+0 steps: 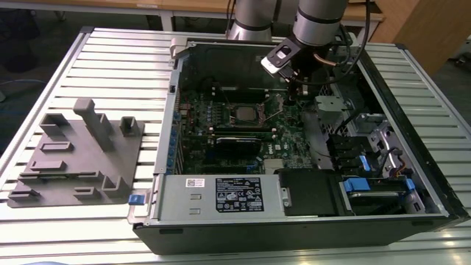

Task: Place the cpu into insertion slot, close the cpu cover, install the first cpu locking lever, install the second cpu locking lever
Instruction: 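Close the cpu cover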

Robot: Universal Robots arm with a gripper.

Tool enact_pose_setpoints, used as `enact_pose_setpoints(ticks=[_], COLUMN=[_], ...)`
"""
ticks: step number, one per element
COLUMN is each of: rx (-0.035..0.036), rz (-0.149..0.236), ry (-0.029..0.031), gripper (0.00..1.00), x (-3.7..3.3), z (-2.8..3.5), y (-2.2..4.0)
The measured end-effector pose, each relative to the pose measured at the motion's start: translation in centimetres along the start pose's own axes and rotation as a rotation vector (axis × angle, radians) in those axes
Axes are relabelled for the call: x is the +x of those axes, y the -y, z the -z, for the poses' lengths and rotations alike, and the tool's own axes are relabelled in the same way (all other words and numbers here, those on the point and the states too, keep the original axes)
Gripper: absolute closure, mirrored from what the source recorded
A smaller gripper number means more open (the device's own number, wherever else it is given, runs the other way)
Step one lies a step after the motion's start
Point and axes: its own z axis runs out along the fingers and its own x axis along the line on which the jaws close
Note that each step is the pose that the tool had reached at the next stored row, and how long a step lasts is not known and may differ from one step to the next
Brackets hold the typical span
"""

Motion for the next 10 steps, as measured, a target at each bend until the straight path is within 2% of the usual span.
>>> enact_pose_setpoints(ticks=[6,10], rx=[-0.0003,-0.0045], rz=[0.000,0.000], ry=[-0.0004,-0.0003], gripper=[0.89,0.89], x=[0.00,-0.01], z=[-0.02,0.00], y=[0.09,0.57])
